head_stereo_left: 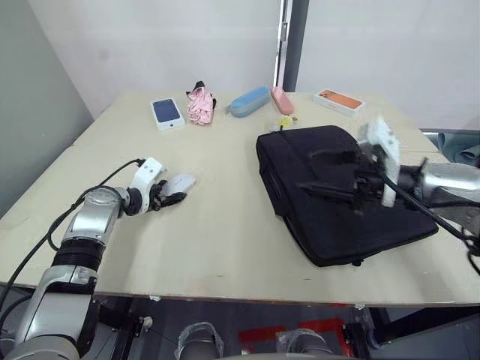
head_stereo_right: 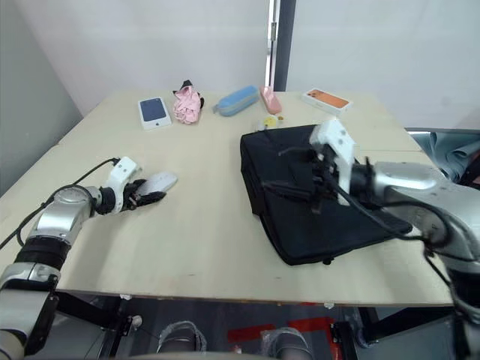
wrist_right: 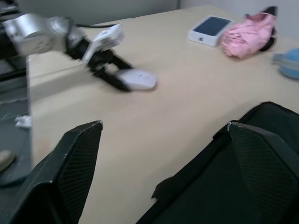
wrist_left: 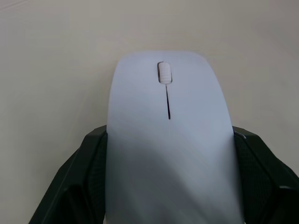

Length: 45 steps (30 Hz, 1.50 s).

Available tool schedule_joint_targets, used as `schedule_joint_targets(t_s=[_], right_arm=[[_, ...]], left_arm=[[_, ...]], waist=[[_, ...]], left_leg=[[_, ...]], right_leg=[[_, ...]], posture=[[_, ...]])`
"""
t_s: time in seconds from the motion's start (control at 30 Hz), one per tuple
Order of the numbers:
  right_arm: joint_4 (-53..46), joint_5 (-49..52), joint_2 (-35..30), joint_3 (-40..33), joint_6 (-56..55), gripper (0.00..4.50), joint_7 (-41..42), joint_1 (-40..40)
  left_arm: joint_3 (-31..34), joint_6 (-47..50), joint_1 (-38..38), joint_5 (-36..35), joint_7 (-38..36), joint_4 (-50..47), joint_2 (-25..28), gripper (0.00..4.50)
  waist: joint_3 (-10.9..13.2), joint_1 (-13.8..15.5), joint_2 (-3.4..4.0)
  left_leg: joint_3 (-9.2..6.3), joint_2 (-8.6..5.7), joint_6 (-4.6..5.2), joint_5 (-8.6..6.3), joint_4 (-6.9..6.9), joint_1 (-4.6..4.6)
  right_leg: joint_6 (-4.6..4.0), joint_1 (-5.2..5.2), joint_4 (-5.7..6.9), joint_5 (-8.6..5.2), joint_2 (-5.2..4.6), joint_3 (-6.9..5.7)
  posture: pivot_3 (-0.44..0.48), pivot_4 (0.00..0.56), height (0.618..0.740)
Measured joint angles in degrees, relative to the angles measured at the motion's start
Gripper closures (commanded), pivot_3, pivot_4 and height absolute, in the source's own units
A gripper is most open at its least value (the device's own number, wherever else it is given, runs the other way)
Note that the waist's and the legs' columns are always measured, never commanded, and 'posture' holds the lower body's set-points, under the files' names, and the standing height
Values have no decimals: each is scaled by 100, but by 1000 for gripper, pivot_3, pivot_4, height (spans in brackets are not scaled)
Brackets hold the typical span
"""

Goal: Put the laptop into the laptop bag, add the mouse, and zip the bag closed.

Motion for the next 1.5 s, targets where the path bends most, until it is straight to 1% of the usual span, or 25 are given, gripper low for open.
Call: schedule_joint_targets(t_s=[0.07, 0.13, 0.23, 0.33, 0.47, 0.5, 0.63, 0.73, 0.83, 0.93, 1.2, 1.37, 1.5], right_arm=[[244, -210, 571, 351, 418, 0, -716, -251], [492, -556, 1084, 690, 741, 0, -1322, -410], [733, -1075, 1485, 1148, 977, 0, -1829, -493], [959, -1536, 1731, 1515, 1025, 0, -1977, -588], [1462, -2311, 1804, 1955, 861, 0, -2051, -817], [1554, -2451, 1858, 2024, 823, 0, -2060, -846], [1834, -3336, 1904, 2681, 543, 0, -2094, -914], [1932, -3766, 1930, 2910, 422, 0, -2073, -936], [1996, -4321, 1899, 3286, 329, 800, -2067, -974], [1968, -4702, 1794, 3572, 195, 1851, -1942, -979], [1828, -5193, 1747, 3627, 164, 4469, -1503, -979], [1737, -5365, 1759, 3573, 288, 4489, -1313, -981], [1565, -5261, 1923, 3164, 609, 4489, -1143, -981]], left_arm=[[-191, -331, 31, -26, -541, -227, 44, 1638], [-237, -544, -10, -32, -874, -246, 59, 1638], [-282, -661, -191, -94, -1188, -246, 24, 1638], [-287, -724, -458, -210, -1377, -237, -112, 1638], [-374, -934, -799, -211, -1550, -91, -310, 1638], [-397, -962, -830, -212, -1567, -77, -343, 1638], [-420, -1020, -865, -212, -1638, 27, -441, 1638], [-419, -1041, -865, -211, -1641, 75, -441, 1638], [-413, -1064, -865, -211, -1620, 125, -441, 1638], [-412, -1072, -864, -209, -1594, 123, -440, 1638], [-411, -1052, -854, -213, -1502, 32, -443, 1638], [-413, -1031, -858, -211, -1476, 39, -543, 1638], [-426, -1034, -902, -196, -1487, 121, -632, 1638]], waist=[[0, 18, 0], [1, 37, 0], [2, 72, 0], [3, 74, 1], [3, 55, 1], [3, 51, 1], [4, 11, 1], [4, 28, 1], [4, 34, 1], [4, 44, 1], [4, 58, 1], [4, 57, 1], [4, 57, 1]], left_leg=[[8, 0, -22, 15, -30, -7], [5, 3, -32, 20, -50, -8], [0, 3, -37, 19, -64, -14], [-1, 1, -39, 18, -69, -21], [-1, 1, -43, 20, -68, -9], [0, 1, -43, 20, -68, -6], [2, 3, -46, 19, -68, -4], [1, 4, -46, 19, -68, -4], [1, 3, -47, 19, -65, -3], [0, 3, -47, 19, -60, -2], [-2, 2, -46, 19, -42, -1], [-2, 2, -46, 19, -42, -1], [-2, 2, -46, 20, -43, -2]], right_leg=[[-1, -22, -4, 0, 4, 2], [-8, -28, -3, -5, 10, -4], [-10, -29, -16, -9, 10, -12], [-8, -29, -25, -8, 8, -16], [-6, -24, -15, -6, 8, -12], [-6, -23, -12, -7, 8, -11], [2, -25, -10, -2, 12, -8], [18, -23, -11, 7, 12, -10], [18, -22, -9, 7, 11, -9], [17, -20, -7, 7, 10, -8], [8, -19, 13, 3, 9, -5], [9, -19, 15, 3, 9, -6], [11, -21, 16, 4, 10, -6]], posture=[[0, 150, 740], [0, 150, 740], [0, 150, 740], [0, 150, 740], [0, 150, 740], [0, 150, 740], [0, 150, 740], [0, 150, 740], [0, 150, 740], [0, 150, 740], [0, 150, 740], [0, 150, 740], [0, 150, 740]])
